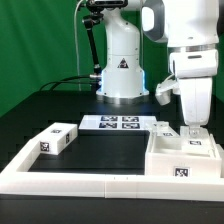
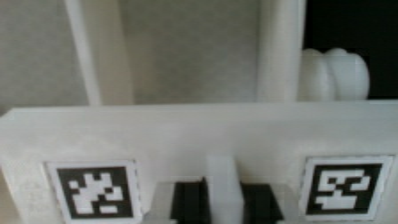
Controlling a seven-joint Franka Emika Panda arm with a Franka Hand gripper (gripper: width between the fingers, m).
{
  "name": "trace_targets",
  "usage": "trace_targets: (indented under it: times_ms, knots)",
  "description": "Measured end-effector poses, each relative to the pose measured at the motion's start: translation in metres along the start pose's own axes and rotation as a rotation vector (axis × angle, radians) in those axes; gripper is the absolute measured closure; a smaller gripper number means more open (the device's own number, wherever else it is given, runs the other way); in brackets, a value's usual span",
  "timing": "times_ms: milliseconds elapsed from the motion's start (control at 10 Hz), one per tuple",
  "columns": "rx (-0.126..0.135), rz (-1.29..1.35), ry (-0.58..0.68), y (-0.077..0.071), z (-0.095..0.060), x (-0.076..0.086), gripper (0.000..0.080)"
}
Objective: Assemble cabinet
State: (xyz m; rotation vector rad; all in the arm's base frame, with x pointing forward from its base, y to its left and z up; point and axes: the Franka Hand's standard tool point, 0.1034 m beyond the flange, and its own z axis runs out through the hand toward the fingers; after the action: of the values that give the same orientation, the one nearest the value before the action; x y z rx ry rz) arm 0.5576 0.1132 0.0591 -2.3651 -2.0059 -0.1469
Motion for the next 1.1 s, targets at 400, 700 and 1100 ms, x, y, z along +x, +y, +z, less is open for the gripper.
trace_targets:
  times_ms: [400, 700, 1100]
  knots:
    - [0.026, -0.001, -0.004, 0.032, 0.003, -0.001, 0.0731]
    - [0.037, -0.001, -0.008, 0.032, 0.002, 0.0, 0.0731]
    - [0.013, 0.009, -0.003, 0.019, -0.003, 0.001, 0.0461]
